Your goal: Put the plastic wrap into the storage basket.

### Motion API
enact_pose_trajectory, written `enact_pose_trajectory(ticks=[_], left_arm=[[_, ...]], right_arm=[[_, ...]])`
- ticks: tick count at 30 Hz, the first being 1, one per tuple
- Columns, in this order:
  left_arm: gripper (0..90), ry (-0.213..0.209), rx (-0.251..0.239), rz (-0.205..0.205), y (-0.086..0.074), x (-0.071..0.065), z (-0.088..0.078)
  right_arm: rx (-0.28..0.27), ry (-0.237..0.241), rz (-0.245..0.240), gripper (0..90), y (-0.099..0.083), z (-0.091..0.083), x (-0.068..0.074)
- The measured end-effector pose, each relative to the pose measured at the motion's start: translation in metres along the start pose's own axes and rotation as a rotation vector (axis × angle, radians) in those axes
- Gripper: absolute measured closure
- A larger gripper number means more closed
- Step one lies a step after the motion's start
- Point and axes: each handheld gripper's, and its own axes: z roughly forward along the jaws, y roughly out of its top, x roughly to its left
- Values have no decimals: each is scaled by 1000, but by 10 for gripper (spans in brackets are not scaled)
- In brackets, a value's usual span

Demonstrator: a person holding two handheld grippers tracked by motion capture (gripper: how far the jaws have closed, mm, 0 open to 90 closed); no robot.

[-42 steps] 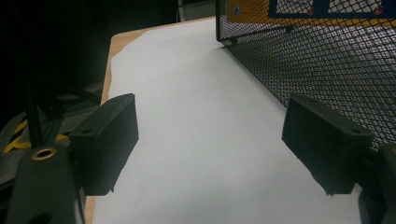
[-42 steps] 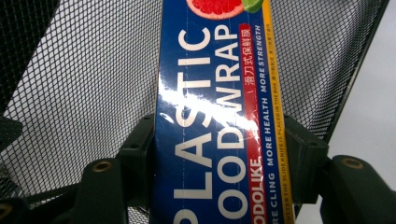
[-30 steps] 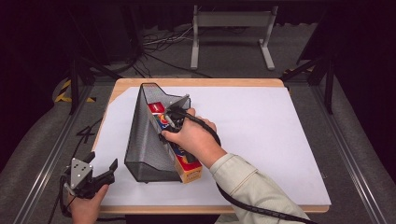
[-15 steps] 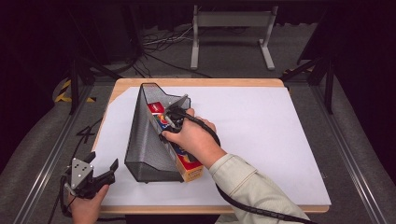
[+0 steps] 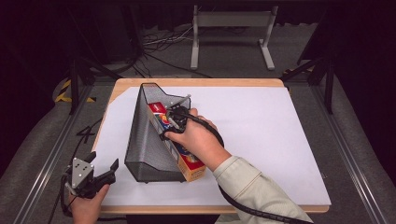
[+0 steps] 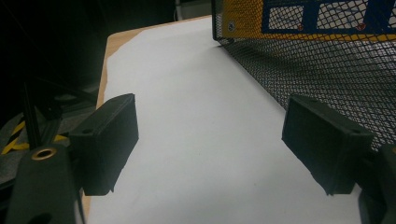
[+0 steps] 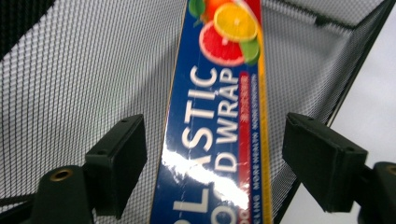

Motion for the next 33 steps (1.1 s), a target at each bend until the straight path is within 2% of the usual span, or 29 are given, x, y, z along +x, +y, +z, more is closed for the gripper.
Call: enact_pose_trajectory(ticks=[1, 3, 7, 9, 10, 13, 15, 20, 24, 27, 31, 33], left_arm=[[191, -1, 0, -1, 0, 0, 0], [191, 0, 1, -1, 0, 0, 0], [191, -1, 1, 2, 1, 0, 1], [191, -1, 4, 5, 0, -1, 2], [191, -2, 5, 5, 0, -1, 2], [191, -2, 3, 1, 1, -1, 2], [191, -2, 3, 3, 2, -2, 4], [191, 2, 13, 7, 3, -2, 5], [191, 1, 12, 6, 3, -2, 6], [191, -4, 12, 7, 3, -3, 7], [190, -4, 12, 8, 4, -4, 7], [191, -3, 13, 10, 4, -4, 7]], right_arm=[[-24, 7, -5, 218, 0, -3, -1], [-38, 14, -10, 218, 0, -4, -2], [-151, 40, -61, 216, -1, -17, -4], [-187, 53, -67, 216, -2, -22, -6], [-224, 75, -79, 216, -4, -29, -8], [-249, 93, -84, 216, -6, -36, -11], [-295, 112, -107, 216, -11, -48, -15], [-328, 145, -107, 216, -17, -62, -21], [-335, 178, -94, 206, -29, -79, -38], [-339, 180, -98, 207, -35, -85, -44], [-352, 197, -94, 204, -49, -99, -68], [-349, 212, -76, 204, -55, -103, -80]])
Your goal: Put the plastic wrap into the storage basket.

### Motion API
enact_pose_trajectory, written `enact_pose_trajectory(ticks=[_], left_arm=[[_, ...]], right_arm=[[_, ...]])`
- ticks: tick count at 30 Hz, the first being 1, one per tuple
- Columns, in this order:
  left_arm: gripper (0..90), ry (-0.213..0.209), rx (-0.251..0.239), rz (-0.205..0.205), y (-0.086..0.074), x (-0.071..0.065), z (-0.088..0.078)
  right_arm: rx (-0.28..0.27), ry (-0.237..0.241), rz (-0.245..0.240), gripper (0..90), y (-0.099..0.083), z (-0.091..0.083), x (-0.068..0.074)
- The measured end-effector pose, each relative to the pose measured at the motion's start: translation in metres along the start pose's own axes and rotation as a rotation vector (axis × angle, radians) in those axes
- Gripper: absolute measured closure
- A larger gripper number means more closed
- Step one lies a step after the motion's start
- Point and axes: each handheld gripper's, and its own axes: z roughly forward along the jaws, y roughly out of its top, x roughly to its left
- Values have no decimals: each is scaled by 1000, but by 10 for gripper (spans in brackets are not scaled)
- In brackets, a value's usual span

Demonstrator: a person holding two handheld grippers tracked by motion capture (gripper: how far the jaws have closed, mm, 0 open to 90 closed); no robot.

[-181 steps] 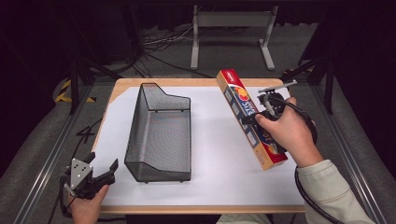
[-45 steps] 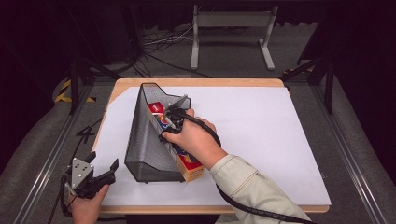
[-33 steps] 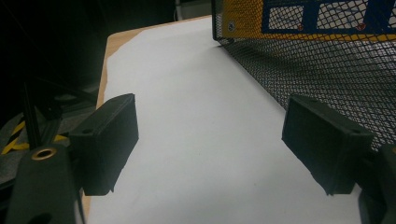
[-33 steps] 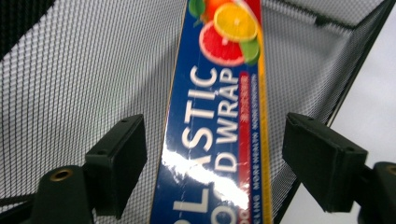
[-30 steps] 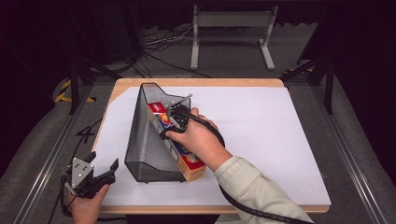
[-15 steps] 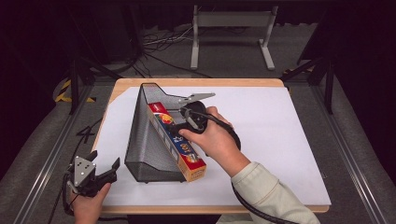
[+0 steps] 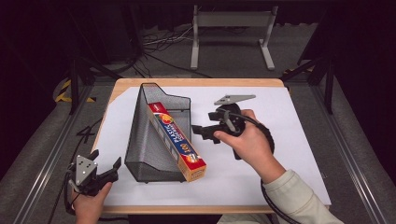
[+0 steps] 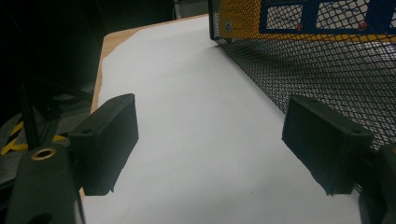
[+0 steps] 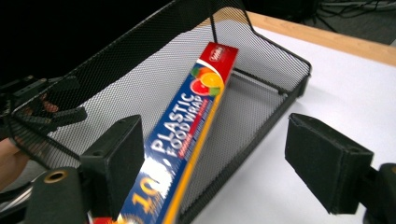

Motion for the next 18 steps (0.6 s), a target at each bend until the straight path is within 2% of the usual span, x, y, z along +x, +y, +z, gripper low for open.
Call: enact_pose_trajectory(ticks=[1, 4, 6, 8, 13, 18], left_arm=[[190, 0, 0, 0, 0, 0, 0], [191, 2, 2, -1, 0, 0, 0], [191, 1, 2, -3, 0, 0, 0], [190, -6, 1, -4, -1, 1, 0], [181, -30, 6, 1, -1, 0, 2], [179, -30, 18, 0, -2, 1, 4]], right_arm=[[0, 0, 0, 204, 0, 0, 0], [-34, -3, -16, 204, -11, -18, -21], [-39, -1, -16, 203, -13, -22, -25], [-59, 4, -26, 198, -21, -32, -38], [-66, -30, -50, 198, -40, -51, -67], [-92, -57, -31, 198, -69, -70, -97]])
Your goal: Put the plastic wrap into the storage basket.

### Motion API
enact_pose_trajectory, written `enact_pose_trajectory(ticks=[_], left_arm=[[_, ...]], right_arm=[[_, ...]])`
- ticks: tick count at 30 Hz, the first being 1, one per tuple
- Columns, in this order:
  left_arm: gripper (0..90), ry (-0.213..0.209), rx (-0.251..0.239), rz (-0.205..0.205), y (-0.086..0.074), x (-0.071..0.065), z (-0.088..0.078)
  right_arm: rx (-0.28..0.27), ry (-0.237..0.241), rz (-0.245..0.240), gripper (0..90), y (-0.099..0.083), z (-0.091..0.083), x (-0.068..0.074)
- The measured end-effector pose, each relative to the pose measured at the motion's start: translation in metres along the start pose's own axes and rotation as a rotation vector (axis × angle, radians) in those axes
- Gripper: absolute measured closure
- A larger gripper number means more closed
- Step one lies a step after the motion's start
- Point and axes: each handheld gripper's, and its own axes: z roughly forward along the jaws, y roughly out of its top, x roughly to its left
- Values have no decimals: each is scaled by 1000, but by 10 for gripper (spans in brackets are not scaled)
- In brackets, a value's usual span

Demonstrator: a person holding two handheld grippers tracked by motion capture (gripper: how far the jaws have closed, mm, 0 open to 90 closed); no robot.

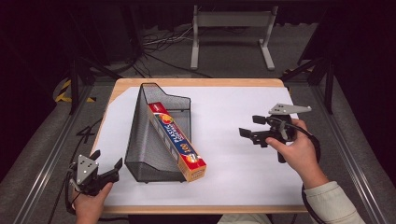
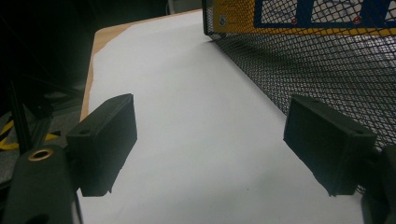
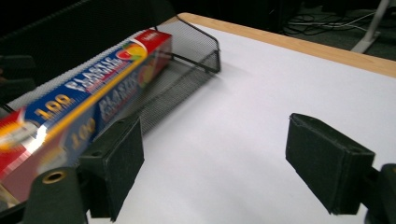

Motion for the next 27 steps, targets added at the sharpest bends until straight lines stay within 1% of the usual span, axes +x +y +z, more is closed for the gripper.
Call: enact_pose_trajectory(ticks=[1, 2, 3, 6, 10, 11, 12, 14, 16, 17, 19, 20, 23, 24, 27], left_arm=[[177, -6, 2, 3, 0, 1, 0], [176, -6, 2, 3, 0, 1, 0], [175, -4, 5, -1, -1, 1, 1], [176, -2, 12, -3, -2, 2, 2], [176, 1, 14, -3, -2, 2, 3], [176, 1, 14, -3, -2, 2, 3], [176, 2, 15, -1, -2, 2, 3], [176, 4, 18, 1, -2, 1, 3], [178, 7, 19, 2, -2, 1, 3], [178, 7, 19, 1, -2, 1, 3], [179, 6, 17, 1, -2, 1, 3], [179, 6, 18, 2, -2, 2, 3], [179, 6, 16, 1, -2, 2, 3], [179, 6, 15, 2, -2, 2, 3], [179, 2, 8, 0, -2, 2, 2]], right_arm=[[-9, 2, -2, 199, -6, -2, -5], [-9, 2, -2, 199, -6, -2, -5], [-16, -1, 0, 198, -22, -4, -16], [-18, -19, -2, 199, -41, -6, -26], [-20, -55, -2, 199, -60, -8, -35], [-20, -55, -2, 199, -60, -8, -35], [-23, -60, -2, 199, -64, -9, -37], [-38, -46, 3, 199, -76, -10, -40], [-50, -51, -6, 199, -85, -9, -42], [-51, -52, -9, 199, -88, -7, -42], [-36, -47, -14, 199, -93, -4, -43], [-38, -51, -19, 199, -95, -3, -44], [-54, -57, -8, 199, -99, -2, -45], [-56, -66, -14, 199, -101, -1, -46], [-69, -72, -2, 199, -105, -2, -48]])
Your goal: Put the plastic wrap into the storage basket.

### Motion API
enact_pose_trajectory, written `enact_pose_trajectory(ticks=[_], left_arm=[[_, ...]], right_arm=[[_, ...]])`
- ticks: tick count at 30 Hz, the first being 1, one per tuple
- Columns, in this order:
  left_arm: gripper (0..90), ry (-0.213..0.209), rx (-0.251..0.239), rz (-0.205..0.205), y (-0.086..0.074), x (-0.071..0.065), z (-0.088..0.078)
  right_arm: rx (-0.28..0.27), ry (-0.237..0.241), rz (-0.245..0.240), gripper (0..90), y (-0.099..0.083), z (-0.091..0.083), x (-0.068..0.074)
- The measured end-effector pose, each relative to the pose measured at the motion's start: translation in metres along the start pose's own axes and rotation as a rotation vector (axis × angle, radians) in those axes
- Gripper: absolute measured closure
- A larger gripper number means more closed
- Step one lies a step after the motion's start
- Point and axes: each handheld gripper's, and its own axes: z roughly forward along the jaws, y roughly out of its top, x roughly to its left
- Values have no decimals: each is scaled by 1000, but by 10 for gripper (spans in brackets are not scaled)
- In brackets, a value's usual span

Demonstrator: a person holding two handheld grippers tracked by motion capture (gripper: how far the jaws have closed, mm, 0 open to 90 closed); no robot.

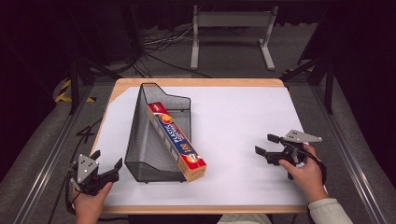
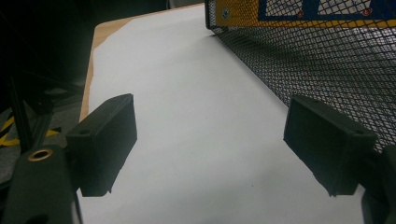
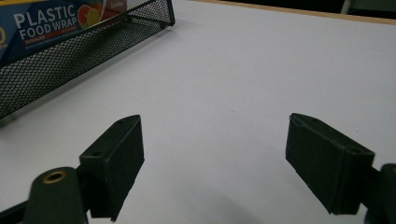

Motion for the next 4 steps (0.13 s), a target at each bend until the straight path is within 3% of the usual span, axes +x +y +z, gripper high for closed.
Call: enact_pose_trajectory(ticks=[4], left_arm=[[179, -3, -12, -4, 1, 0, -2]], right_arm=[[-24, -1, 10, 199, -2, 0, 1]])
